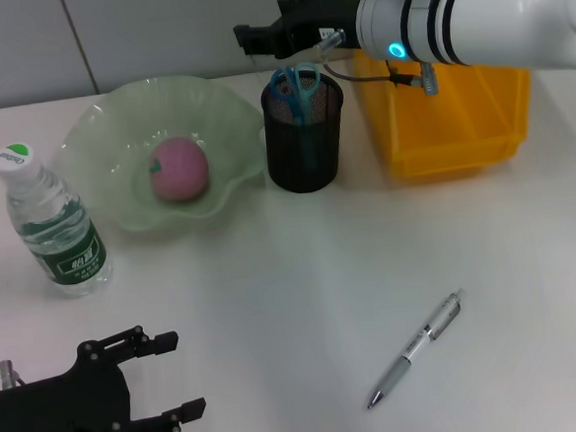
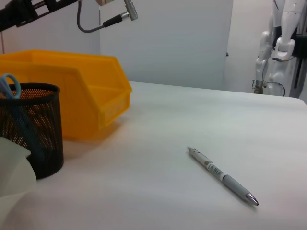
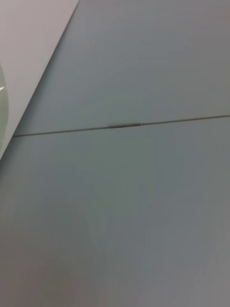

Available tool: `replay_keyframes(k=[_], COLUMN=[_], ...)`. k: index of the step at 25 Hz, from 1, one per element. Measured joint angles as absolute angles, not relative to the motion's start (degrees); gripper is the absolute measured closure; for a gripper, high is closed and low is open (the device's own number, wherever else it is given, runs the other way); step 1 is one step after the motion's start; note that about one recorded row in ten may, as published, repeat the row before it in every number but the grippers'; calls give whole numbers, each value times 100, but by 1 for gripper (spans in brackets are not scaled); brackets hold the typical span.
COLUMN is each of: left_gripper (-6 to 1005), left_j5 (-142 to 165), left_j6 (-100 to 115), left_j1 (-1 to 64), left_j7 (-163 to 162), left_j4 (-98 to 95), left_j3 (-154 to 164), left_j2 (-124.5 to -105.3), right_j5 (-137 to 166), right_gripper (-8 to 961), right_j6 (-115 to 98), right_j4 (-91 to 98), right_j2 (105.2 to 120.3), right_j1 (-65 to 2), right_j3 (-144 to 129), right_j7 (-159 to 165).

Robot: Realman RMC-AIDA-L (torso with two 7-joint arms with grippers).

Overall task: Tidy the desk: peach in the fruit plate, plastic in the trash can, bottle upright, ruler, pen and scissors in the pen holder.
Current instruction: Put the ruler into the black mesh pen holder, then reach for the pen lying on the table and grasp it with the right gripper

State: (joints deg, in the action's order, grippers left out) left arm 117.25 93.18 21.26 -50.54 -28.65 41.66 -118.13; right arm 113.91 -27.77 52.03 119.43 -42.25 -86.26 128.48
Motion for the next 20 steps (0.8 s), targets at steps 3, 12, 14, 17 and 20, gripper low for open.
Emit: replay_keyframes(k=[3,12,14,17,20], left_gripper=[203,202,202,202,202], left_j5=[11725,11725,11725,11725,11725], left_j6=[9319,9338,9340,9349,9351], left_j1=[2127,2125,2123,2120,2113], left_j7=[-5054,-5054,-5054,-5054,-5054], left_j4=[-2865,-2864,-2864,-2853,-2846], left_j3=[4166,4166,4164,4145,4136], left_j2=[-11812,-11812,-11812,-11812,-11813], right_j5=[11390,11266,11069,10860,10798], right_gripper=[314,184,184,184,185], right_j6=[-2803,-2824,-2798,-2804,-2884], right_j4=[5258,5707,5865,6137,6507], right_j2=[11944,11951,11946,11935,11929], right_j1=[-4176,-3890,-3773,-3580,-3338], right_j3=[-8622,-8625,-8626,-8624,-8636], right_j7=[12865,12864,12851,12836,12832])
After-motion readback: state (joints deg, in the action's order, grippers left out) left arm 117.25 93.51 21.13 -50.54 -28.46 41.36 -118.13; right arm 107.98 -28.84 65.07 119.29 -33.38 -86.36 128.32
